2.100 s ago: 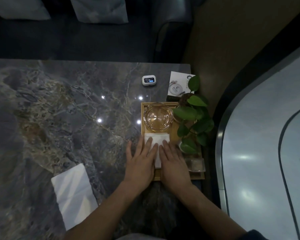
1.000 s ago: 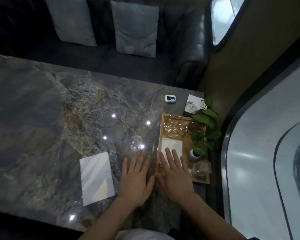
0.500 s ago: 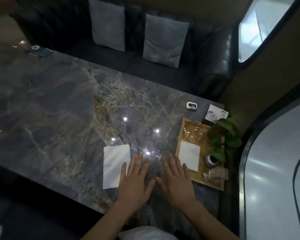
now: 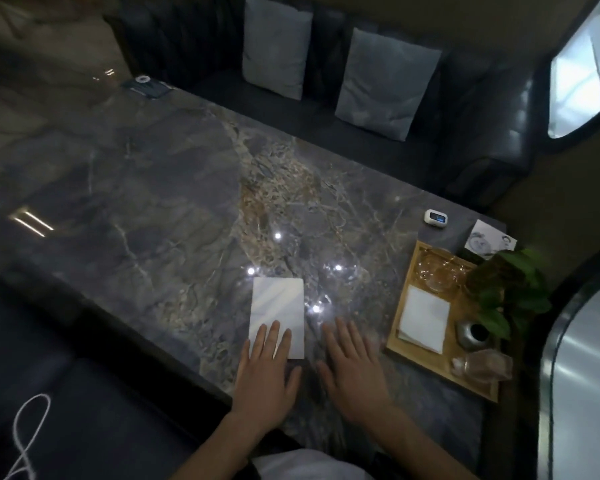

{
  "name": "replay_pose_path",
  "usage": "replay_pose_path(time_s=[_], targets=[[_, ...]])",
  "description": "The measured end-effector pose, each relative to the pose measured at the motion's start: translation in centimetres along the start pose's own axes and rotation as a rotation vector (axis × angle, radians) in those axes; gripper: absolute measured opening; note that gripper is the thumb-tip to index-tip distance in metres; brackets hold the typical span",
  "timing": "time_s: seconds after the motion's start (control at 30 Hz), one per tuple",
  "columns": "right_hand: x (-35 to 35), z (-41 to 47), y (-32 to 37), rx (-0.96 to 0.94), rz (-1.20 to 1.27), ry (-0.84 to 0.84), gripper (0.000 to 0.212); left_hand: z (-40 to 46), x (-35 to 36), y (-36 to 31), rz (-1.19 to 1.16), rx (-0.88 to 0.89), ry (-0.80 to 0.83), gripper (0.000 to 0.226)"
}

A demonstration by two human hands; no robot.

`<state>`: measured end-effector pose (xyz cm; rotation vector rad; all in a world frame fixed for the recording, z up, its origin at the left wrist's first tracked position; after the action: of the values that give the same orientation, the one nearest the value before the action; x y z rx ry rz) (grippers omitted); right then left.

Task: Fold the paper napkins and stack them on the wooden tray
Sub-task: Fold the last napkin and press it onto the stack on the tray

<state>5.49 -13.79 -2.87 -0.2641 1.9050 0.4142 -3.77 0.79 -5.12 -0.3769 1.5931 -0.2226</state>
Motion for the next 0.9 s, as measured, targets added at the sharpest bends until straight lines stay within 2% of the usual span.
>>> replay_pose_path(time_s=[0.4,0.53,0.67,0.8,0.9], targets=[[2.6,0.7,2.1,-0.157,-0.009,0.108,0.066,-1.4,0.5,2.5,-0.047,-0.094,0.134,0.078],[3.0,0.6,2.5,-0.182,-0.081,0.159,0.063,-1.7,1.1,2.7,-0.042,-0.104,0.159,0.079],[3.7,0.4,2.5,-0.190,-0.122,0.154,0.059,-1.9,1.2,2.6,-0.008,-0.070,0.105,0.069],[3.2,0.2,2.5,-0.198,-0.134,0.069,0.058,-1.9,1.2,2.5,-0.016,-0.052,0.041,0.059],[2.9,0.2,2.4,-0.268,0.028,0.082,0.057,-1.7,1.1,2.4,-0.071,0.012,-0.070,0.053]])
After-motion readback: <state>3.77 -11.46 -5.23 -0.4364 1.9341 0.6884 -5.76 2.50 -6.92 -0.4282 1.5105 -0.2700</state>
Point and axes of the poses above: each hand's wrist, its own z-axis towards the middle knuckle, its own x-axis out of the palm, y = z × x, the point moved 2 cm from there along z, towards the middle knuckle, and after that the axes turned 15 degrees about x, right-handed, at the moved point
